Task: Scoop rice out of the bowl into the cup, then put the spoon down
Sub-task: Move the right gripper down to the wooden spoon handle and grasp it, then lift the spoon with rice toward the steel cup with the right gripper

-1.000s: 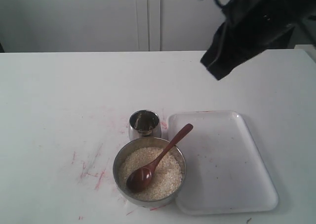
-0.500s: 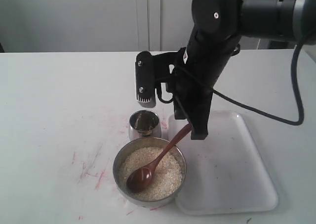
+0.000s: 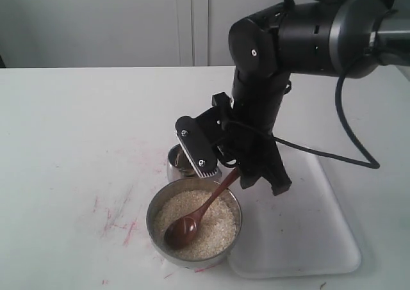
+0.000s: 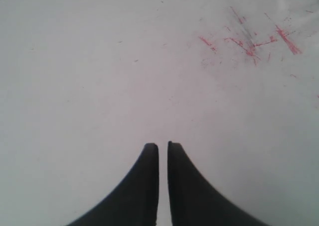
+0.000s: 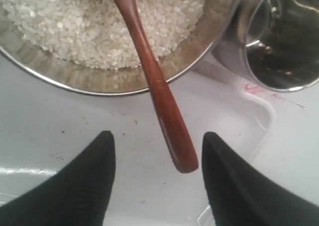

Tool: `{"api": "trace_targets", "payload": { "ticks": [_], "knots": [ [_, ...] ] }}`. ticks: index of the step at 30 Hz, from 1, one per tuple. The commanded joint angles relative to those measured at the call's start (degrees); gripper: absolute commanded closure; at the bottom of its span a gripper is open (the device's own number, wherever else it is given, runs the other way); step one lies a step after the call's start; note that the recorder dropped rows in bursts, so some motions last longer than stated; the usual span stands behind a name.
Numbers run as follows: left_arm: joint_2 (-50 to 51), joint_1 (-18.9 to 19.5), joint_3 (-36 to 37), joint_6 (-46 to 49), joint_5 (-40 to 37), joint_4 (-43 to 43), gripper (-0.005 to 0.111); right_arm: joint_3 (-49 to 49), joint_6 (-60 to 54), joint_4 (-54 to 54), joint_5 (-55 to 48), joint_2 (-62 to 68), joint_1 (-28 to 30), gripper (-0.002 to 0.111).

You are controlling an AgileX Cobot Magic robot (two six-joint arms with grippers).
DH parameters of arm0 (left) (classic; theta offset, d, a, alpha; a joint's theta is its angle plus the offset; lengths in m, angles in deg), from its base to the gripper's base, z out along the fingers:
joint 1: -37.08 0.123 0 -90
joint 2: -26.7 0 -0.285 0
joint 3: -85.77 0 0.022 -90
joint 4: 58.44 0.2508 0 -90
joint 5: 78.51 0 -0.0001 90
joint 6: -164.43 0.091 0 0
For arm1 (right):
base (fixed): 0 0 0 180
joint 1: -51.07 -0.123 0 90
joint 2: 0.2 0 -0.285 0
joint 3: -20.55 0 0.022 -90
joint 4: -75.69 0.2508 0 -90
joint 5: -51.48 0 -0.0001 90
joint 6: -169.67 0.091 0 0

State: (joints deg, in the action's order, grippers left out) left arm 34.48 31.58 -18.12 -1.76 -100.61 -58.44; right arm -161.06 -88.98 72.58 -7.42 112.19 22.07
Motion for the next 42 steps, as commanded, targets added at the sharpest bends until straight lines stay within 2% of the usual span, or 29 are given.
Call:
{"api": "trace_targets", "payload": {
  "ticks": [1,13,24,36,42],
  "knots": [
    [0.0,-0.4,0.5,-0.3,-2.8,-0.3,0.092,-0.4,-1.0,-2.1,1.6,2.3,-0.1,0.058],
    [0.0,-0.4,0.5,-0.3,-2.8,-0.3,0.092,-0.4,-1.0,-2.9,3.5,5.2,-0.1,0.06],
    [0.0,-0.4,0.5,-0.3,-2.8,-0.3,0.092,-0.4,-0.6,-3.1,-4.2,5.2,-0.1,0.069],
    [0.0,-0.4,0.5,-0.3,-2.8,-0.3,0.092,-0.4,5.0,-2.9,-3.7,5.2,-0.1,0.084],
    [0.0,-0.4,0.5,-0.3,-2.8,-0.3,0.092,-0.4,11.1,-3.0,-3.5,5.2,-0.1,0.102]
  ]
}}
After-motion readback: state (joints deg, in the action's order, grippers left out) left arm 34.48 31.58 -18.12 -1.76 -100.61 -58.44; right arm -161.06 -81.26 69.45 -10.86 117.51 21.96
